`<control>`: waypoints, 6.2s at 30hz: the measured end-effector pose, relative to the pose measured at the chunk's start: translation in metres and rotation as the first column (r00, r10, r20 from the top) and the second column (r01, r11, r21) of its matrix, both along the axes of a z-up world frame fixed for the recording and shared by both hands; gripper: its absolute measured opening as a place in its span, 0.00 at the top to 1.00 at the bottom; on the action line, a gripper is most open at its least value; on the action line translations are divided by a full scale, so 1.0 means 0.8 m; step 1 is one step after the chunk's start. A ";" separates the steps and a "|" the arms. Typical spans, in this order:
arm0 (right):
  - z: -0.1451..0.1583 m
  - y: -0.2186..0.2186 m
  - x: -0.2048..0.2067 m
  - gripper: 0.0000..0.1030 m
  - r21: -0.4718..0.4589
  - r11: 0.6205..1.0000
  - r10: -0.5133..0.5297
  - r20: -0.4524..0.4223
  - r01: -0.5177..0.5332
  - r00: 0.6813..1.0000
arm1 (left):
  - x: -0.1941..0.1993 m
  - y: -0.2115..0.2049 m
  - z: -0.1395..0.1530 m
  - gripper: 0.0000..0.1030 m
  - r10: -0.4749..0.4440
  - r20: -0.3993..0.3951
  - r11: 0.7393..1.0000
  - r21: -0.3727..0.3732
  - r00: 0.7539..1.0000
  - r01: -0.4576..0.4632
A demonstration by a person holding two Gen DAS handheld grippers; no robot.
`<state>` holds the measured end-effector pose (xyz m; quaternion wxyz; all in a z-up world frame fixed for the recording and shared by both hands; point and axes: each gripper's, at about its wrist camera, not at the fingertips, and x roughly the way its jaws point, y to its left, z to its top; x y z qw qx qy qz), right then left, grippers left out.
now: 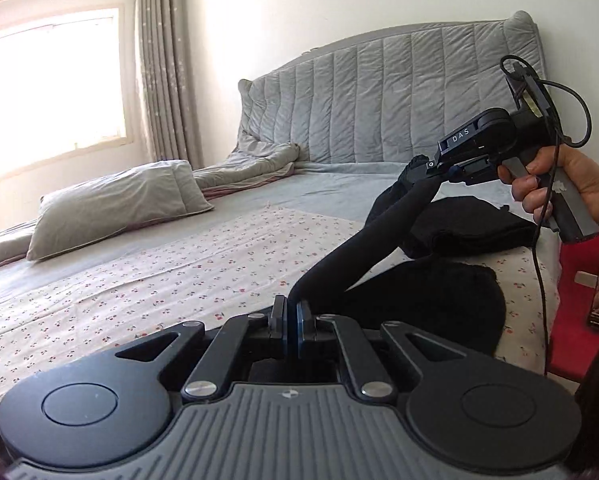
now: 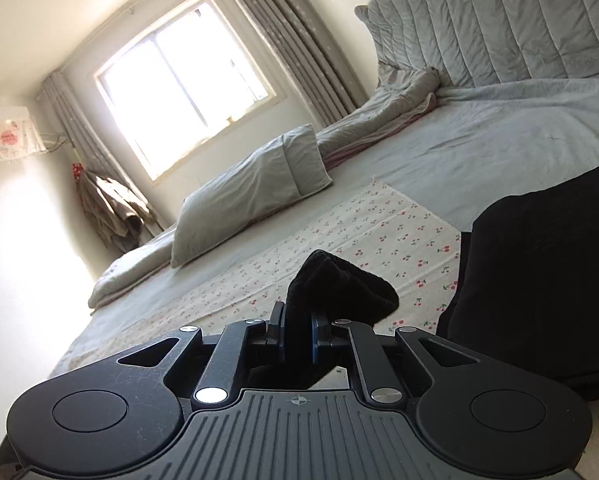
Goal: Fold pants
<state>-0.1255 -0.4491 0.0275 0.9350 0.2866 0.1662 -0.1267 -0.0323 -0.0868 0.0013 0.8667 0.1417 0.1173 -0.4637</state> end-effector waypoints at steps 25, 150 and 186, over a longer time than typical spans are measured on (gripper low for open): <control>-0.076 0.011 -0.047 0.94 0.007 1.000 -0.025 -0.368 0.030 0.929 | -0.031 0.013 -0.060 0.96 -0.139 -0.101 0.967 0.202 0.985 0.157; -0.060 0.443 0.381 0.87 -0.190 0.769 0.577 -0.205 -0.611 0.790 | 0.278 0.343 -0.058 0.67 0.668 -0.082 0.725 0.299 0.740 -0.621; -0.026 0.281 0.140 0.18 -0.343 0.778 0.351 -0.458 -0.527 0.817 | 0.126 0.213 0.021 0.00 0.577 -0.385 0.817 0.264 0.720 -0.513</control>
